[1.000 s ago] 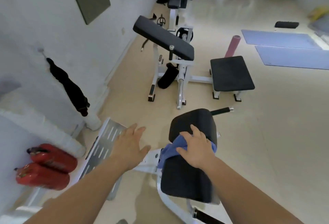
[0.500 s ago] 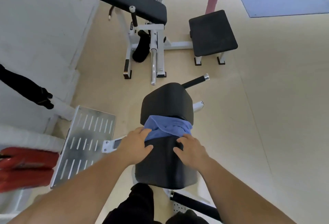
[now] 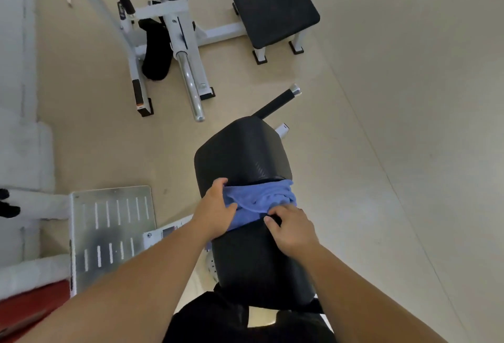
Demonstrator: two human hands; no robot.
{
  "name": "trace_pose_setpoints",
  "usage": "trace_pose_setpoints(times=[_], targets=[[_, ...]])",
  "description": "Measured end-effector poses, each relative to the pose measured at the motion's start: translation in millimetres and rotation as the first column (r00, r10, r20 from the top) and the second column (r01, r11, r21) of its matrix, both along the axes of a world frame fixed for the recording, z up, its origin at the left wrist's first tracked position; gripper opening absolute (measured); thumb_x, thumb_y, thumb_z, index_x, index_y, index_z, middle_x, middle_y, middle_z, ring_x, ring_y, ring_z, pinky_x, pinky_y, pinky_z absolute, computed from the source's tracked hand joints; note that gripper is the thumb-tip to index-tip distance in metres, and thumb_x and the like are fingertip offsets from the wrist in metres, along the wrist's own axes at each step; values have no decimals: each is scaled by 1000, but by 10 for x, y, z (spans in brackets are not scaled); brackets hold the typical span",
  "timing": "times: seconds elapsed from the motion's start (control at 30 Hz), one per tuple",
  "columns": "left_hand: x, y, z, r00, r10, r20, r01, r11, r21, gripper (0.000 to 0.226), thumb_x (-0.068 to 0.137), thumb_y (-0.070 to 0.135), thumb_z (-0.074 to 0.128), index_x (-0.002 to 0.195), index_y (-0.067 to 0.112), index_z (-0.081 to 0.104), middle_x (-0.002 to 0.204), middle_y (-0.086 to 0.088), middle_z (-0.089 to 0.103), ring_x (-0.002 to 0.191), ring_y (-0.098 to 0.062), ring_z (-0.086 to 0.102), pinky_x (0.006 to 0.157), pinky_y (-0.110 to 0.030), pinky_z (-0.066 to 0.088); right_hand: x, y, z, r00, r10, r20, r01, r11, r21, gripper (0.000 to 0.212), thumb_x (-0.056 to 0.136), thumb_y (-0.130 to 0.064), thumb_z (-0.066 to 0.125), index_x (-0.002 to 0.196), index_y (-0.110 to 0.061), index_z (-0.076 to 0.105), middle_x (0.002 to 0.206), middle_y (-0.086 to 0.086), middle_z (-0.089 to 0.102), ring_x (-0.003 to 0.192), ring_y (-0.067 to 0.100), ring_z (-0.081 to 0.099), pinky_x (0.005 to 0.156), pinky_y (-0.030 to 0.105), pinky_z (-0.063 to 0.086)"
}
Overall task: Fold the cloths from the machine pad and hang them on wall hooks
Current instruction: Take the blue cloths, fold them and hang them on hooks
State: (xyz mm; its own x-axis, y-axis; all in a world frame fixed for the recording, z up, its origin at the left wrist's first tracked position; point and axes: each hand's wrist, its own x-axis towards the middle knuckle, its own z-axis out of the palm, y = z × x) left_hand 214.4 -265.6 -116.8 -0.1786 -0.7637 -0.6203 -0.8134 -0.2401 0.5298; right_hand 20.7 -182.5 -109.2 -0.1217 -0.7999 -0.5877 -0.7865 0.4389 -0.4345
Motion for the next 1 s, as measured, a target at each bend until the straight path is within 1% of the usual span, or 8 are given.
trace_pose_setpoints(times=[0.2,0.37,0.47,0.63,0.77,0.83,0.9,1.0], targets=[[49,-181,-236,999,-43,9,43,999,-26,63,91,14,69,148,16,42,146,-9,47,125,-29,56,103,-36,46,135,-26,-20,993,-94,-66,94,995,-16,31,99,-44,47,107,-25,70,110,-9,65,103,16,56,83,33,48],[83,-320,-288,968,-178,175,201,972,-120,8,94,14,60,102,15,61,108,-10,59,85,-26,58,72,-39,47,171,33,-49,987,-121,-101,112,989,-96,27,102,-33,47,111,-20,69,114,-6,67,103,17,58,84,32,48],[118,-350,-201,961,-233,148,256,953,-163,11,95,14,58,85,17,59,98,-7,57,83,-28,58,72,-41,50,190,58,32,984,-145,-101,130,981,-143,25,98,-29,54,114,-20,70,116,-5,69,105,20,61,88,34,50],[266,-238,252,991,-59,-123,48,995,-87,8,100,19,55,93,17,57,84,-2,61,77,-18,58,64,-24,44,160,40,308,979,-198,-56,184,962,-201,29,91,-30,69,118,-19,71,122,-5,68,111,16,62,93,21,45],[432,-146,743,968,63,-242,-97,987,-130,6,100,19,60,93,19,59,79,3,59,73,-12,55,64,-20,40,160,3,651,938,-332,98,346,896,-278,11,84,-20,78,95,-22,75,101,-7,71,87,6,61,73,0,37],[493,-76,1004,942,141,-305,-192,971,-144,8,99,19,62,91,23,62,80,2,63,73,-11,55,64,-21,42,155,-19,827,931,-331,155,364,876,-316,9,80,-15,77,82,-23,75,90,-7,73,82,10,65,71,5,40],[524,31,1267,917,189,-351,-262,950,-173,9,98,19,63,90,24,65,82,-1,67,75,-13,59,67,-25,47,129,-52,994,949,-257,182,308,881,-359,16,77,-11,71,73,-26,68,81,-7,70,76,12,64,71,21,46],[533,270,1670,893,231,-386,-343,905,-251,12,95,17,65,85,24,66,81,-3,68,75,-17,60,69,-34,52,46,-94,1289,970,-103,222,191,885,-425,16,80,-8,63,89,-21,63,81,-5,62,73,12,57,68,25,42]])
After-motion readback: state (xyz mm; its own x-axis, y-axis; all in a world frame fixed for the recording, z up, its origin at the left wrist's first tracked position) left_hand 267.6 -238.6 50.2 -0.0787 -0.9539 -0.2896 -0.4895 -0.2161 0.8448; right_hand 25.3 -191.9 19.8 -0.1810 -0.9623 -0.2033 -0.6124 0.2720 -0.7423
